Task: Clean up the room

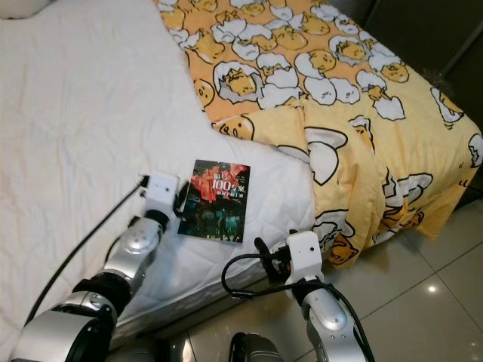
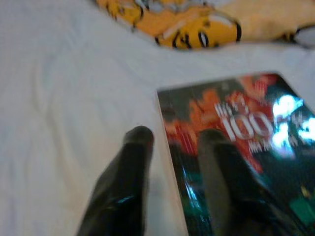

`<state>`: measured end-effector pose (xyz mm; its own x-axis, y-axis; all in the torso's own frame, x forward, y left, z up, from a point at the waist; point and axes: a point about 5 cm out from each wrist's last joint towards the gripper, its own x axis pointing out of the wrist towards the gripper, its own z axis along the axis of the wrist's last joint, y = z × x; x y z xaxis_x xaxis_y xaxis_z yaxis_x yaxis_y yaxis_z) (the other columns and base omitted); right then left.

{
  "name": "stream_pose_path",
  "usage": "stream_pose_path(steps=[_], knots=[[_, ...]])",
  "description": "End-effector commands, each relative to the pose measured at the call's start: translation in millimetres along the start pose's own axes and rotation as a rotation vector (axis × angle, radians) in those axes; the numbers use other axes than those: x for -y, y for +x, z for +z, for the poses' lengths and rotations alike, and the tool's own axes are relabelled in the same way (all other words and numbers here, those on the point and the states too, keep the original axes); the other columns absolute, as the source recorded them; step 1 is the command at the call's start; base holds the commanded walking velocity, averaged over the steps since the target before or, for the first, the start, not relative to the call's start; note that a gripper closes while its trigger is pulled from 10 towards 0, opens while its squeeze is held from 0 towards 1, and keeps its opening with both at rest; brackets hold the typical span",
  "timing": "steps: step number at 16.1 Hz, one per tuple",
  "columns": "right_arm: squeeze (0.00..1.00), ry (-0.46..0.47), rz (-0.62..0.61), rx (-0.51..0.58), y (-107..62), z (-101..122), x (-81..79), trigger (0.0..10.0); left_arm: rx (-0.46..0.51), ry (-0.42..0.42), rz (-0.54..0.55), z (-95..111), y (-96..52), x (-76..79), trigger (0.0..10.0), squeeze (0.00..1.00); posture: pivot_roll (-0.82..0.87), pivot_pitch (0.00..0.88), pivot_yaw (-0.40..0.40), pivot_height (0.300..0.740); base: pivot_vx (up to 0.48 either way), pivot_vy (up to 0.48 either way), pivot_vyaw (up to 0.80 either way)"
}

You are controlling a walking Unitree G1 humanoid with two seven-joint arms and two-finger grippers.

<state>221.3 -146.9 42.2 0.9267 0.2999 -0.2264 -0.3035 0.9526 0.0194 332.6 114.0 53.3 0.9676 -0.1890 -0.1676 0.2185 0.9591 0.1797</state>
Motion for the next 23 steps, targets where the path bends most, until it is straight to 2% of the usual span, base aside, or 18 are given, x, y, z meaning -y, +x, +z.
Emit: stream_pose_path(steps=[1,3,5,6,8,9,10,11,12,14,16,17,20,23], knots=[[0.0,0.014,-0.005,0.014,-2.8,2,2.8,10.0,-0.071,-0.004,0.017,-10,-1.4,0.7,10.0,1.0,-0.1,0.124,-0.096,0.74,0.0,0.0,0.0],[0.0,0.027,-0.01,0.001,-3.3,0,4.2,10.0,-0.187,-0.022,0.024,-21,-2.1,1.1,10.0,1.0,-0.1,0.135,-0.098,0.74,0.0,0.0,0.0],[0.0,0.028,-0.005,-0.003,-4.4,-1,2.8,10.0,-0.204,-0.01,-0.009,-20,-0.2,4.9,10.0,1.0,-0.1,0.142,-0.098,0.74,0.0,0.0,0.0],[0.0,0.028,-0.002,-0.003,-4.8,-1,1.9,10.0,-0.182,-0.01,-0.01,-15,2.1,4.3,10.0,1.0,-0.11,0.145,-0.096,0.74,0.0,0.0,0.0],[0.0,0.028,-0.005,-0.003,-6.7,-1,2.1,10.0,-0.066,-0.073,-0.013,3,8.1,2.1,10.0,1.0,-0.11,0.146,-0.09,0.74,0.0,0.0,0.0],[0.0,0.028,-0.009,-0.004,-8.1,-2,2.5,10.0,-0.035,-0.053,-0.019,8,9.2,3.1,10.0,1.0,-0.11,0.144,-0.086,0.74,0.0,0.0,0.0],[0.0,0.029,-0.013,-0.007,-9.4,-3,3.0,10.0,-0.056,0.027,-0.024,4,7.6,6.3,10.0,1.0,-0.11,0.144,-0.085,0.74,0.0,0.0,0.0],[0.0,0.029,-0.014,-0.009,-10.2,-4,2.8,10.0,-0.127,0.088,-0.058,-7,4.1,12.1,10.0,1.0,-0.11,0.143,-0.085,0.74,0.0,0.0,0.0],[0.0,0.028,-0.016,-0.014,-10.5,-5,2.1,10.0,-0.189,0.027,-0.09,-20,-1.5,17.7,10.0,1.0,-0.11,0.143,-0.083,0.74,0.0,0.0,0.0],[0.0,0.044,-0.029,-0.022,-8.3,-8,0.6,10.0,-0.213,-0.034,-0.094,-24,-3.0,18.0,10.0,1.0,-0.11,0.133,-0.073,0.74,0.0,0.0,0.0],[0.0,0.044,-0.026,-0.013,-4.6,-6,-1.3,10.0,-0.223,-0.047,-0.106,-22,-1.6,18.3,10.0,1.0,-0.1,0.121,-0.059,0.74,0.0,0.0,0.0],[0.0,0.041,-0.028,-0.007,-2.2,-5,-1.2,10.0,-0.199,-0.092,-0.116,-15,2.3,19.3,10.0,0.0,-0.1,0.116,-0.052,0.74,0.0,0.0,0.0],[0.0,0.038,-0.03,0.0,-0.9,-5,-3.1,10.0,-0.17,-0.109,-0.141,-8,5.5,24.6,10.0,0.0,-0.11,0.109,-0.039,0.74,0.0,0.0,0.0],[0.0,0.036,-0.039,-0.011,-5.4,-9,-2.5,10.0,-0.217,-0.155,-0.24,-17,-0.7,43.9,10.0,0.0,-0.12,0.105,-0.036,0.74,0.0,0.0,0.0]])
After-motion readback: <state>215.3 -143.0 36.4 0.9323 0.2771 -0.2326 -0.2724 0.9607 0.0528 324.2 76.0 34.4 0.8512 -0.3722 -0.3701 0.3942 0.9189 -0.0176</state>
